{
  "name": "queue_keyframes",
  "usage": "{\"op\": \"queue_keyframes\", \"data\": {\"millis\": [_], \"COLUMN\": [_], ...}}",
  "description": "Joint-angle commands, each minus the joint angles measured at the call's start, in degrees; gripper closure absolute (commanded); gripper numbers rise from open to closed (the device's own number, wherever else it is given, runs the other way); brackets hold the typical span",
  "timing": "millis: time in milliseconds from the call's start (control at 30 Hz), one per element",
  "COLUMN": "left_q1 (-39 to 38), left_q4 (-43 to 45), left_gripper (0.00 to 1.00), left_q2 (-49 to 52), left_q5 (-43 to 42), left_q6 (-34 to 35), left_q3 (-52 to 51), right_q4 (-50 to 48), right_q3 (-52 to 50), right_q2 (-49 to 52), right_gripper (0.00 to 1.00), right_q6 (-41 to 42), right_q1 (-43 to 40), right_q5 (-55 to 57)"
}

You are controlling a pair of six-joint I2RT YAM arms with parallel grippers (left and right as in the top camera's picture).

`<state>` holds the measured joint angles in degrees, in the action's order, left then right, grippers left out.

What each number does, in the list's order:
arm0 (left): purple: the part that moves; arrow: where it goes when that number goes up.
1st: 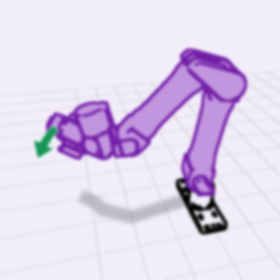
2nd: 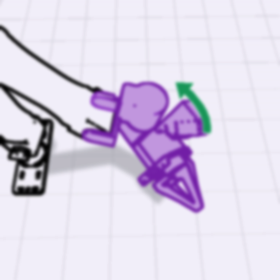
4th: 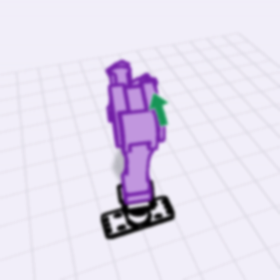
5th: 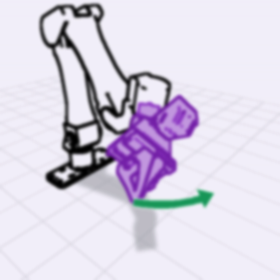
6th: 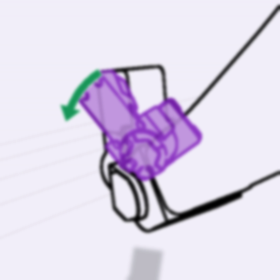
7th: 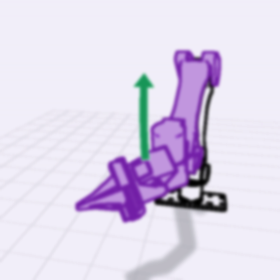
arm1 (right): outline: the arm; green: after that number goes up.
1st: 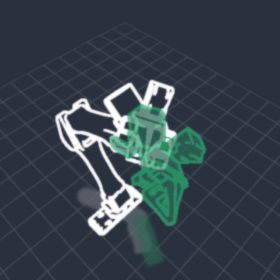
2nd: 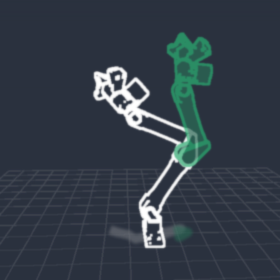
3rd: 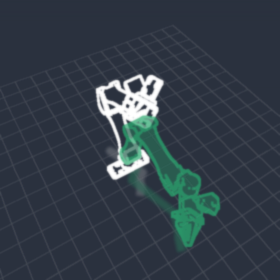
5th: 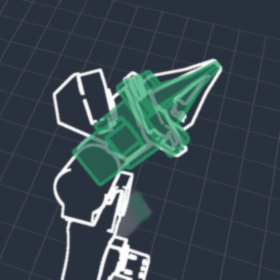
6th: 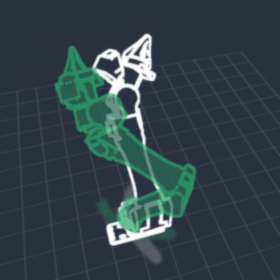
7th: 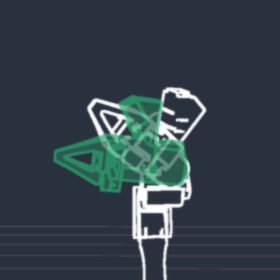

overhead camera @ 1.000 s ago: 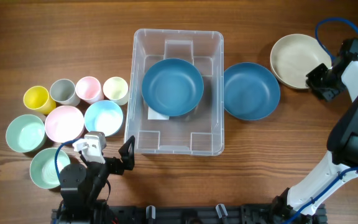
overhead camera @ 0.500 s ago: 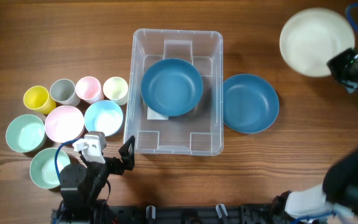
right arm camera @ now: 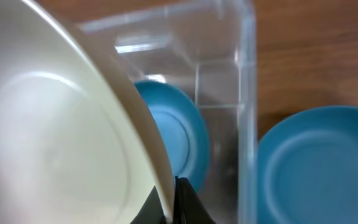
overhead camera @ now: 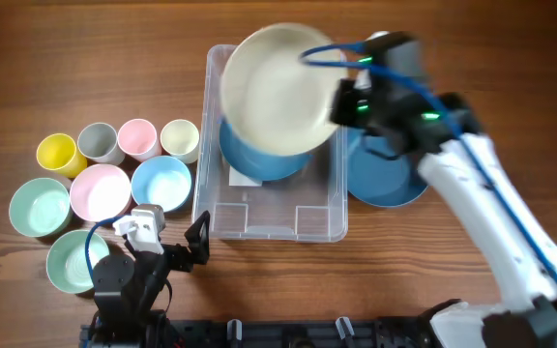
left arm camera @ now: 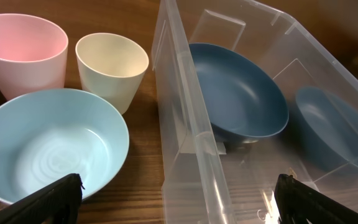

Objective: Pack container
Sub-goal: 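Carry the cream bowl with the right gripper and drop it into the bin, then grasp the remaining dark blue bowl rim with the right gripper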

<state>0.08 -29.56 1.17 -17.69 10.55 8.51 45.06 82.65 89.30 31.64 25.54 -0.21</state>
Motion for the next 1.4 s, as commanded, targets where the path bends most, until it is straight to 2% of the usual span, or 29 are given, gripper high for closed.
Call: {"op": "queue_keyframes", "data": {"millis": [0, 133, 167, 233, 267, 433, 667, 733, 867, 1033, 1200, 1267, 1367], "left_q1": [0.35, 0.37, 0.35, 0.35, 0.35, 0.35, 0.35, 0.35, 0.35, 0.35, 0.35, 0.35, 0.35], "left_q4": [0.20, 0.20, 0.20, 0.20, 0.20, 0.17, 0.17, 0.17, 0.20, 0.20, 0.20, 0.20, 0.20], "left_gripper": [0.00, 0.00, 0.00, 0.00, 0.00, 0.00, 0.00, 0.00, 0.00, 0.00, 0.00, 0.00, 0.00], "left_q2": [-0.24, -0.24, -0.26, -0.26, -0.24, -0.24, -0.24, -0.24, -0.24, -0.26, -0.26, -0.24, -0.26], "left_q5": [-0.50, -0.50, -0.50, -0.50, -0.50, -0.50, -0.50, -0.50, -0.50, -0.50, -0.50, -0.50, -0.50], "left_q6": [-1.16, -1.14, -1.16, -1.16, -1.16, -1.14, -1.16, -1.14, -1.14, -1.14, -1.14, -1.14, -1.16], "left_q3": [-0.20, -0.20, -0.20, -0.20, -0.20, -0.20, -0.20, -0.20, -0.20, -0.20, -0.20, -0.20, -0.20], "right_q4": [-2.99, -6.58, -7.26, -9.05, -9.49, -7.74, 3.06, 7.76, 14.12, 16.04, 14.36, 12.41, 9.09], "right_q3": [0.35, 0.37, 0.37, 0.37, 0.52, 1.14, 1.11, 1.11, -0.04, -5.09, -11.56, -14.80, -18.62], "right_q2": [7.41, 13.77, 14.80, 15.39, 14.67, 7.72, -1.03, -1.11, 1.77, 7.50, 11.50, 12.57, 12.59], "right_gripper": [0.96, 0.96, 0.91, 0.55, 0.51, 0.50, 0.36, 0.28, 0.23, 0.14, 0.14, 0.19, 0.33], "right_q6": [-0.24, -2.69, -2.71, -3.19, -3.65, -4.66, -2.45, -1.46, -1.18, -1.05, -1.07, -1.07, -1.62], "right_q1": [0.87, 0.87, 0.85, 0.79, 0.74, 0.00, -8.96, -13.25, -22.23, -30.95, -34.88, -36.00, -36.24], "right_q5": [4.85, -3.30, -4.70, -6.88, -7.65, -4.63, 2.29, 2.80, 1.27, -3.45, -5.86, -6.71, -7.82]}}
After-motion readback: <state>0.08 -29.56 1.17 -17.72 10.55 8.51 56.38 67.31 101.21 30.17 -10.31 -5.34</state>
